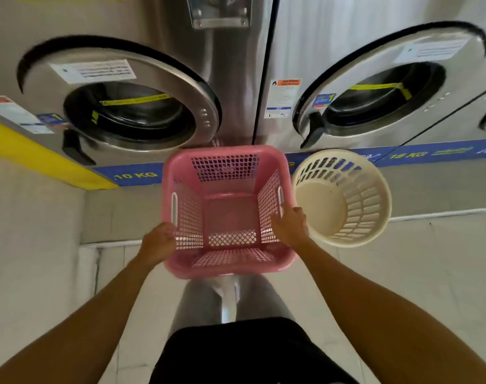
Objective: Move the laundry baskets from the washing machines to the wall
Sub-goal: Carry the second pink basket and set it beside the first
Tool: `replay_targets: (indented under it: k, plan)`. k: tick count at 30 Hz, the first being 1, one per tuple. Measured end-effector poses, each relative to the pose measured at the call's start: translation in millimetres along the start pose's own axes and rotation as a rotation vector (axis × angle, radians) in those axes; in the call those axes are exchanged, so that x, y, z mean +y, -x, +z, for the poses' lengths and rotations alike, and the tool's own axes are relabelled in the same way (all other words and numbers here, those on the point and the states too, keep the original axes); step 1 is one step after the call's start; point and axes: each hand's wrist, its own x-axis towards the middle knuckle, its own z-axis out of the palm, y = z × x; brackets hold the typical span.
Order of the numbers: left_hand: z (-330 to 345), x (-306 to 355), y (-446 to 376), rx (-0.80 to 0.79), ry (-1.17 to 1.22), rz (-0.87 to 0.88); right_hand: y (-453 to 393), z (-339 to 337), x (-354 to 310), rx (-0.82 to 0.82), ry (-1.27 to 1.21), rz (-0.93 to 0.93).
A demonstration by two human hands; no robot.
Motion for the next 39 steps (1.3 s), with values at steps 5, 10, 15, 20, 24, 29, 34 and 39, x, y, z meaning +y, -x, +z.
replay_targets:
  k: [5, 10, 15, 20, 24, 29, 34, 39]
  plan:
    - [17.7, -7.1, -50.5, 0.096, -0.097, -0.059, -33.3, 8.0, 8.5, -0.007, 0.078, -0.019]
    - [21.9, 12.9, -63.5, 0.15, -0.07, -0.112, -63.8, 35.8, 20.0, 0.026, 0.1, -0.026]
    - [43.6, -8.2, -91.3, 0.164, 0.049, -0.055, -86.9, 49.0, 25.9, 0.043, 0.1, -0.007]
    - [50.7, -9.9, -92.7, 0.252, 0.114, -0.037, -110.2, 51.8, 43.6, -0.024, 0.27, -0.11]
    - [31.9, -12.5, -79.8, 0.275, 0.069, -0.08, -112.8, 41.9, 42.7, -0.016, 0.251, -0.169]
    - [15.9, -7.8, -37.4, 0.413, 0.074, -0.321, -89.4, 26.4, 14.2, -0.067, 0.274, -0.227]
    - [19.1, -41.7, 27.9, 0.5, 0.089, -0.405, -66.0, 34.5, 6.3, -0.085, 0.268, -0.411]
    - [36.8, -81.3, 83.8, 0.593, 0.224, -0.561, -30.0, 34.8, -41.0, -0.215, 0.394, -0.494]
